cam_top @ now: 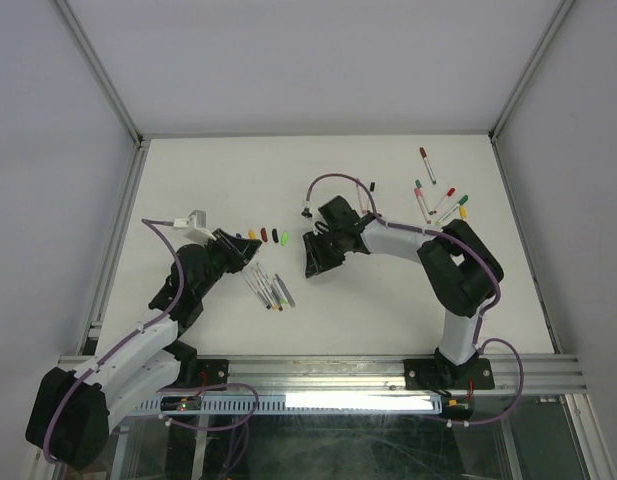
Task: Open the pen caps
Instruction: Place the pen cap at the center of the board.
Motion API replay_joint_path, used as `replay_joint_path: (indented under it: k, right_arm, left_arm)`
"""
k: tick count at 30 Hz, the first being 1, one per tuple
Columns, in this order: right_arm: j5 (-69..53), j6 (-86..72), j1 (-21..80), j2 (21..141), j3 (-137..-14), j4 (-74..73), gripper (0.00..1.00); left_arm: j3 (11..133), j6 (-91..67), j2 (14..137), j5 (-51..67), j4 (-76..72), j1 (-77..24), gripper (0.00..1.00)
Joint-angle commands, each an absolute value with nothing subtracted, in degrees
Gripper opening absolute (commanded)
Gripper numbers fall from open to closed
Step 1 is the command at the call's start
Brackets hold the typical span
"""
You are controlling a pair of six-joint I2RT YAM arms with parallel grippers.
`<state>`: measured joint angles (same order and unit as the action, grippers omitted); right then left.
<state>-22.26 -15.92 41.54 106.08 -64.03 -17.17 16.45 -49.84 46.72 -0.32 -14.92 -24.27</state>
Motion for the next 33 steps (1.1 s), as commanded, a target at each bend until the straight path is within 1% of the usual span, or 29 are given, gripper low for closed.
replay_joint_path:
  k: [1, 3, 8, 10, 15, 19, 29, 33]
  right_arm:
    - [-25.23, -7.55, 39.43, 102.14, -67.47, -20.96, 0.36]
    - [-28.08, -4.33, 37.72, 101.6, -68.69, -23.46, 0.36]
    - [-43.14, 9.48, 30.61, 102.28, -71.25, -32.74, 0.36]
    - [-45.9, 13.74, 28.75, 103.29, -72.65, -36.96, 0.36]
    - [-45.0, 16.92, 26.58, 103.01, -73.44, -39.39, 0.36]
    - [-45.26, 17.55, 25.64, 102.34, -73.35, -39.47, 0.36]
    - [-45.31, 18.1, 23.85, 101.63, -73.12, -39.64, 0.36]
    - [-45.27, 18.19, 23.49, 101.22, -73.06, -39.65, 0.36]
  left_arm:
    - [18.2, -48.56, 48.53, 4.91, -19.2, -24.02, 0.0]
    - [18.51, -48.54, 49.59, 5.97, -19.77, -24.07, 0.0]
    - [19.42, -48.2, 52.35, 6.46, -20.83, -25.48, 0.0]
    - [20.31, -47.36, 53.84, 5.07, -20.41, -26.88, 0.0]
    - [24.57, -44.48, 58.97, -2.09, -16.04, -33.05, 0.0]
    - [30.03, -42.15, 65.3, -7.48, -11.28, -37.63, 0.0]
    - [45.98, -39.52, 83.55, -15.84, 0.76, -44.14, 0.0]
    - [50.2, -38.92, 89.03, -17.95, 3.54, -45.4, 0.0]
